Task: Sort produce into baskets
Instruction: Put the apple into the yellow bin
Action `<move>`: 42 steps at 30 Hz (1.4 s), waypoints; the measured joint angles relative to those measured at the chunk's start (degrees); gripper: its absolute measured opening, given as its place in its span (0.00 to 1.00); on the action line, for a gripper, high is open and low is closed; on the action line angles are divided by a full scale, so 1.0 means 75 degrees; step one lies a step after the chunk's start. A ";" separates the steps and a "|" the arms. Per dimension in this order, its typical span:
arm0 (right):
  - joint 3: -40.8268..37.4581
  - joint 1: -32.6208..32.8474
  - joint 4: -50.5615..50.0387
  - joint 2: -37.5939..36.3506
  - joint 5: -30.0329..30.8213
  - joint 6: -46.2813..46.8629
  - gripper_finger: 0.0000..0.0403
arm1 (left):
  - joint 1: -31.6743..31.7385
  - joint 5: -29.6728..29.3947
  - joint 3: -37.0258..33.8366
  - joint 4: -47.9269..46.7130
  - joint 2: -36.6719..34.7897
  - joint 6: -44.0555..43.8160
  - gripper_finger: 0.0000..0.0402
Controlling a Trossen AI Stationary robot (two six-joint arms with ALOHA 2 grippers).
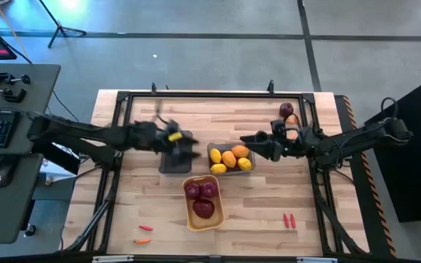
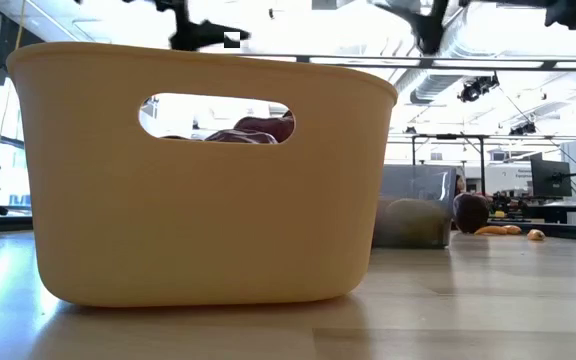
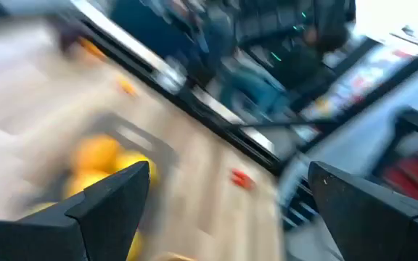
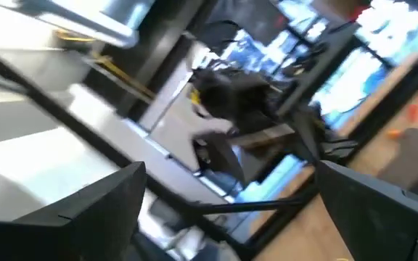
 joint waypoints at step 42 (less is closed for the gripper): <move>0.3535 -0.6329 -1.2068 0.2537 0.2183 0.1052 0.97 | 0.1967 -0.2625 -0.0006 -0.4360 -0.1300 0.0609 0.90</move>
